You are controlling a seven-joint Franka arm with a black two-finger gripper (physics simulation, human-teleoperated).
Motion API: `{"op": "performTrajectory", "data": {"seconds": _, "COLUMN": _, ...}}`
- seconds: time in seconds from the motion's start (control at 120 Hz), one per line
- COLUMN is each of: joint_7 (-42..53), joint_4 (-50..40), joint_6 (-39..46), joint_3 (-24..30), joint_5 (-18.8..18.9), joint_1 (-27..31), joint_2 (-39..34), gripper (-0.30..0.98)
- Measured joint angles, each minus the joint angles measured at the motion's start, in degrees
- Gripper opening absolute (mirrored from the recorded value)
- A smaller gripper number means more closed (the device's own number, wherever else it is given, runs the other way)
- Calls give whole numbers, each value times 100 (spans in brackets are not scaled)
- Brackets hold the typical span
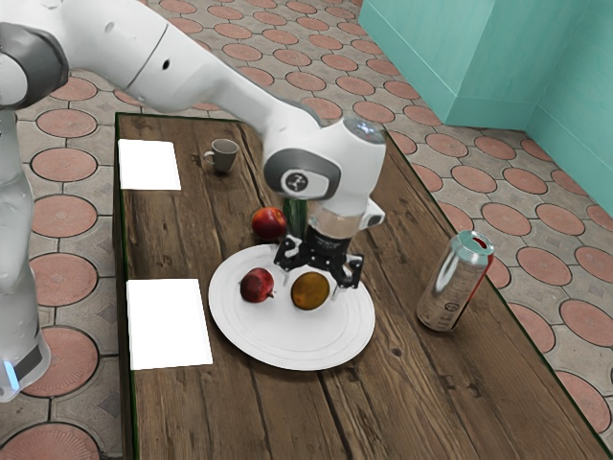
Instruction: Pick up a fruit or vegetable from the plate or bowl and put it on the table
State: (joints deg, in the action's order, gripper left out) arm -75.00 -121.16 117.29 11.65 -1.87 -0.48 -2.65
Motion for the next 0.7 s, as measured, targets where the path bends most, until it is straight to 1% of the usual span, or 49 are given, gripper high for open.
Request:
{"op": "performTrajectory", "data": {"seconds": 0.358, "joint_7": 92, "joint_4": 13, "joint_6": 209, "joint_3": -10, "joint_5": -26, "joint_1": 137, "joint_2": 286, "gripper": 68}}
{"op": "performTrajectory", "data": {"seconds": 0.483, "joint_7": 62, "joint_4": 15, "joint_6": 250, "joint_3": 9, "joint_5": -9, "joint_1": 188, "joint_2": 308, "gripper": 45}}
{"op": "performTrajectory", "data": {"seconds": 0.55, "joint_7": 35, "joint_4": 18, "joint_6": 261, "joint_3": 32, "joint_5": 9, "joint_1": 225, "joint_2": 290, "gripper": 35}}
{"op": "performTrajectory", "data": {"seconds": 0.7, "joint_7": -41, "joint_4": 71, "joint_6": 268, "joint_3": -17, "joint_5": 53, "joint_1": 210, "joint_2": 94, "gripper": 33}}
